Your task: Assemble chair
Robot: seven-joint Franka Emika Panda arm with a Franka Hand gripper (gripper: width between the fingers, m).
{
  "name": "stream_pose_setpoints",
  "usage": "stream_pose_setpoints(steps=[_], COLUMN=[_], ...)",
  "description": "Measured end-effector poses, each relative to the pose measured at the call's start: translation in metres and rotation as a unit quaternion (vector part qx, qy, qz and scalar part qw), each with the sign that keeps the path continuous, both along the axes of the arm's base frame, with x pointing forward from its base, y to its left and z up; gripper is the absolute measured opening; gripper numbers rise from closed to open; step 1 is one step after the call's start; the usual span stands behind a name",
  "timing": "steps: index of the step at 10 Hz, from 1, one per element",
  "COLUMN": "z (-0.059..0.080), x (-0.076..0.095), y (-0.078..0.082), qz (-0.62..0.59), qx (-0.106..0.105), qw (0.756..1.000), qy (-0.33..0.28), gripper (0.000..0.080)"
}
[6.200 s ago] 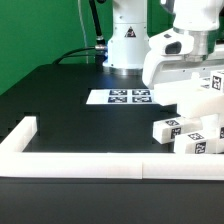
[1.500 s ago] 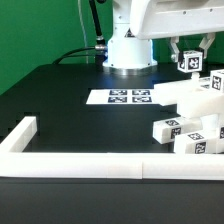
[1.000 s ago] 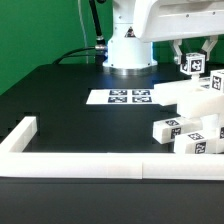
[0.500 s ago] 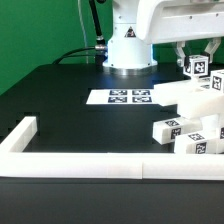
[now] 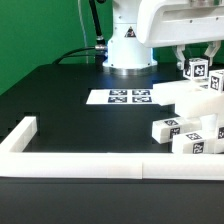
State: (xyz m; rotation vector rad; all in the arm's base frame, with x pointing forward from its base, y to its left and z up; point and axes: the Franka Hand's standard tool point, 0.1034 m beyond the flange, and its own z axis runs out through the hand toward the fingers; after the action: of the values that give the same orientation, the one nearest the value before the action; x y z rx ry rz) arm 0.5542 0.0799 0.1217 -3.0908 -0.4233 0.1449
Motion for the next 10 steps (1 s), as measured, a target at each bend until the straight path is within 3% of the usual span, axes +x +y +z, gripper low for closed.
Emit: stream_pose_setpoints(steps=[10], z=[0.0001], x=[0.0016], y=[-0.0012], qz=[-0.015], qx=[-0.001], qw=[1.0], qy=[-0.003], gripper=[0.0287])
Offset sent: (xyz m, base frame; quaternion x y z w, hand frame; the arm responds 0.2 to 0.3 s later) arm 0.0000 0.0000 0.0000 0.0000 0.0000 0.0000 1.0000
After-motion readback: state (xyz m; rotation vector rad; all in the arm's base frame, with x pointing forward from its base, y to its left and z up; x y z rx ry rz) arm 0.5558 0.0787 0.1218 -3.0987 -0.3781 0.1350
